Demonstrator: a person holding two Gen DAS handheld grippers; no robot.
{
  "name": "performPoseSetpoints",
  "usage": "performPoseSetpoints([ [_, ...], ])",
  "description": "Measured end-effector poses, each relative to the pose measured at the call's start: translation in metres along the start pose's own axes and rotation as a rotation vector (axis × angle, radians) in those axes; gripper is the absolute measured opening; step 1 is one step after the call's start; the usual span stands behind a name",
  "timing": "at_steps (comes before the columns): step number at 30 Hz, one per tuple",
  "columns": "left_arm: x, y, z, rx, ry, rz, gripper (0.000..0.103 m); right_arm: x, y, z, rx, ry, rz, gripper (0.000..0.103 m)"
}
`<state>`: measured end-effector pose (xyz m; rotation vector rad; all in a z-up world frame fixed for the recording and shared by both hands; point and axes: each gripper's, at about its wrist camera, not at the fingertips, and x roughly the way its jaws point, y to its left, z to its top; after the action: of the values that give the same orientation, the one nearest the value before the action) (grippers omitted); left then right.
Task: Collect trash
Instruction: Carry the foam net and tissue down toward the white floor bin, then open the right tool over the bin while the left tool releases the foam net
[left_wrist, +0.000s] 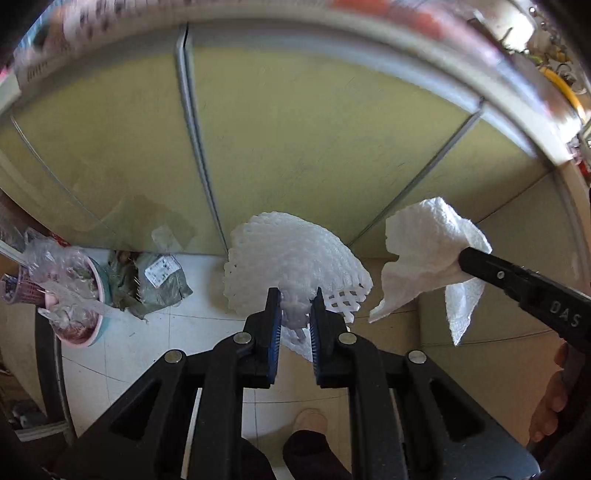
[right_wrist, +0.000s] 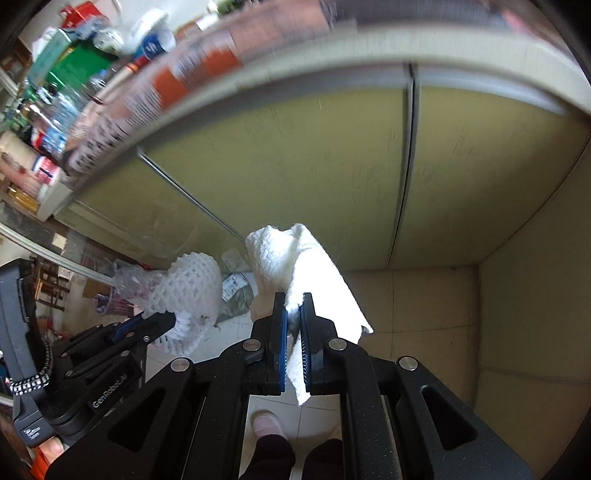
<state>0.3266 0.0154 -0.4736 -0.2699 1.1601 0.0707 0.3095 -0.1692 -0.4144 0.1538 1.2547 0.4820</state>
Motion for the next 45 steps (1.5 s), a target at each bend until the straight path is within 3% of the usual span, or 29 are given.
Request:
performPoseSetpoints([
  [8,0.109,0.066,-0.031,-0.065,0.012,-0.002,0.013,0.154,-0.011,-0.030,0.029,0.082,-0.008,0.007],
  [15,0.182,0.099,-0.051,-0.073,0.037,0.011,0.013,0.243,-0.009,-0.043,0.006,0.140,0.003,0.008],
  [16,0.189,0.101,-0.052,-0.070,0.039,0.010,0.013,0.250,-0.008,-0.045,0.006,0.149,0.004,0.010],
  [18,0.202,0.102,-0.054,-0.060,0.047,0.009,0.013,0.258,-0.010,-0.047,0.020,0.167,-0.002,0.024],
  [21,0.217,0.099,-0.057,-0.044,0.059,-0.001,0.013,0.256,-0.016,-0.050,0.040,0.155,0.008,0.041],
  [28,0.245,0.074,-0.056,0.015,0.088,-0.068,0.015,0.225,-0.040,-0.045,0.054,0.097,-0.043,0.042],
  [30,0.251,0.063,-0.054,0.044,0.101,-0.081,0.024,0.212,-0.054,-0.041,0.067,0.080,-0.052,0.042],
  [32,0.256,0.054,-0.052,0.063,0.123,-0.064,0.046,0.199,-0.062,-0.037,0.082,0.067,-0.060,0.042],
  [34,0.254,0.048,-0.050,0.067,0.130,-0.052,0.049,0.187,-0.067,-0.034,0.091,0.052,-0.063,0.042],
  [39,0.223,0.050,-0.039,0.055,0.143,-0.044,0.049,0.154,-0.063,-0.022,0.110,0.027,-0.066,0.042],
  [45,0.126,0.045,-0.013,0.075,0.084,-0.019,0.049,0.087,-0.026,-0.003,0.090,-0.004,-0.069,0.042],
])
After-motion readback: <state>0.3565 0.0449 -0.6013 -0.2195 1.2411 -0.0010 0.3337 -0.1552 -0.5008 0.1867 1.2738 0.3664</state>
